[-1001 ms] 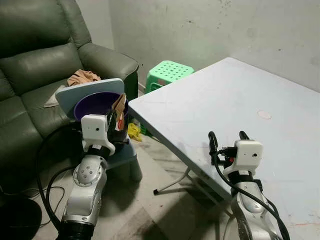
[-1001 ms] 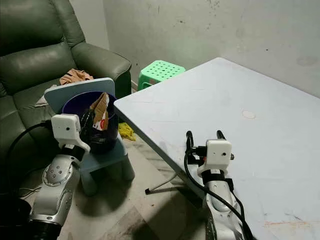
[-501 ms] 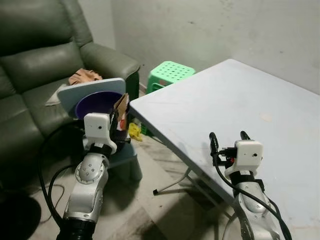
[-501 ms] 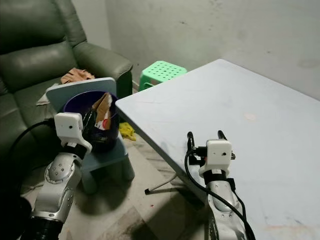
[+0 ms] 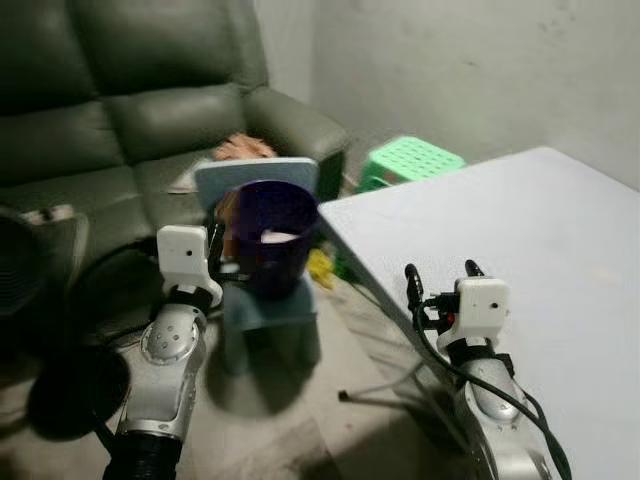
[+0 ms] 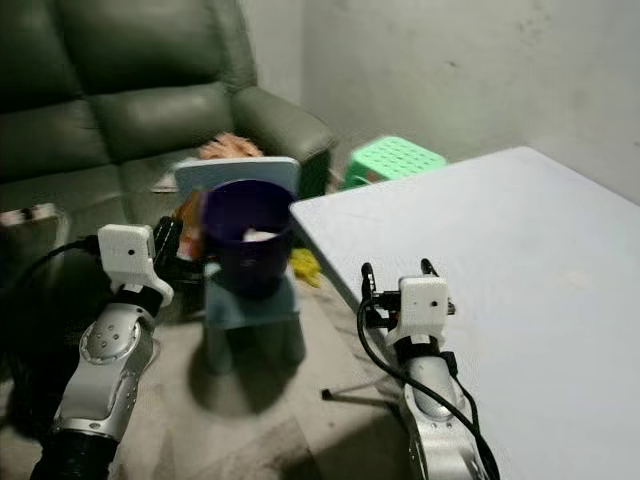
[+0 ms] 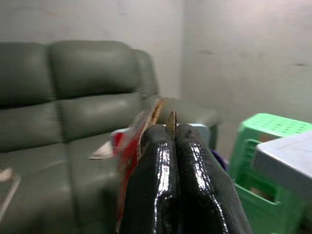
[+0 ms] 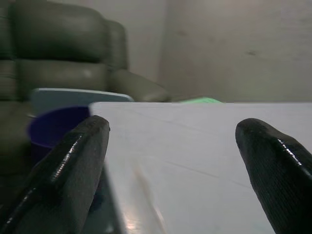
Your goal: Picking trash to rubbish bin
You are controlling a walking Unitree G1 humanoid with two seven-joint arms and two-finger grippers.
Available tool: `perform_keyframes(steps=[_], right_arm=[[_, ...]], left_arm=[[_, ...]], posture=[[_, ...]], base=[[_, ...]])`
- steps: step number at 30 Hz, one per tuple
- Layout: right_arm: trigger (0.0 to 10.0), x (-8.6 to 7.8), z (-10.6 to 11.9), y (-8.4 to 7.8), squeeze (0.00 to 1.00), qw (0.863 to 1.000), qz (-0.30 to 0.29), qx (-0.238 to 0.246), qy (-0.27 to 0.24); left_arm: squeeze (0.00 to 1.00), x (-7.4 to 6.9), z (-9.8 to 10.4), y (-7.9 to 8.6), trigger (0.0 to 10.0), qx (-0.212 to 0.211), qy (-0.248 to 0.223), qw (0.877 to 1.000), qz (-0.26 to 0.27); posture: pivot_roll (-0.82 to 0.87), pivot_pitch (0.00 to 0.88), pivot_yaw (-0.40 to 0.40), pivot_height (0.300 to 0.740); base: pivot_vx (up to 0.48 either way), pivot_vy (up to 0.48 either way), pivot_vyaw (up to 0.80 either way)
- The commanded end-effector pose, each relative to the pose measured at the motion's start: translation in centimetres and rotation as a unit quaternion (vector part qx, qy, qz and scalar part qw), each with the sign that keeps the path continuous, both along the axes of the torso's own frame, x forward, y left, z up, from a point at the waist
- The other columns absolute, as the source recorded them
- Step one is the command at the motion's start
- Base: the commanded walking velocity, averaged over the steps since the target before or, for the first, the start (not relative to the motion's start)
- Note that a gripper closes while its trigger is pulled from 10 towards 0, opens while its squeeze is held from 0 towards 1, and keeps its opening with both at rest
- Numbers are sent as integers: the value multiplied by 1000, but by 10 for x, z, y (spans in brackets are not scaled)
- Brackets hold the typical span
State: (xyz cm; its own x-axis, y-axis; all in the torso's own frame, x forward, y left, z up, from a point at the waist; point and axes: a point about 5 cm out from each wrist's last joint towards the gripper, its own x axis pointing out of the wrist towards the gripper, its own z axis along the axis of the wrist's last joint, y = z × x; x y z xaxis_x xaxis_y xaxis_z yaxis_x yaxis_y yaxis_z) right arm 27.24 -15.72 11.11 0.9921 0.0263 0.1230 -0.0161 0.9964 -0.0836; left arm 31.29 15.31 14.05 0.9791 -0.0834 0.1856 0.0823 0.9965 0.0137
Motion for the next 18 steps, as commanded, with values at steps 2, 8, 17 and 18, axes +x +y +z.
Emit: perform_keyframes(steps=[2, 8, 17, 18], right_arm=[[10000, 1, 0, -4, 0, 1000, -5, 2, 0], [10000, 1, 0, -4, 0, 1000, -5, 2, 1], [10000, 2, 0, -6, 0, 1000, -5, 1, 0], [10000, 2, 0, -6, 0, 1000, -4, 5, -1]], left_arm=[[0, 2, 3, -4, 10000, 5, -5, 1000, -5], [0, 2, 3, -7, 10000, 0, -5, 1000, -4], [0, 2, 0, -9, 10000, -9, 10, 1000, -4], [0, 2, 0, -9, 10000, -10, 10, 1000, -5]], posture=[[-47, 0, -40, 740], [-47, 0, -43, 740], [-46, 0, -48, 740], [-46, 0, -49, 740]], base=[[0, 0, 800], [0, 0, 800], [0, 0, 800], [0, 0, 406]])
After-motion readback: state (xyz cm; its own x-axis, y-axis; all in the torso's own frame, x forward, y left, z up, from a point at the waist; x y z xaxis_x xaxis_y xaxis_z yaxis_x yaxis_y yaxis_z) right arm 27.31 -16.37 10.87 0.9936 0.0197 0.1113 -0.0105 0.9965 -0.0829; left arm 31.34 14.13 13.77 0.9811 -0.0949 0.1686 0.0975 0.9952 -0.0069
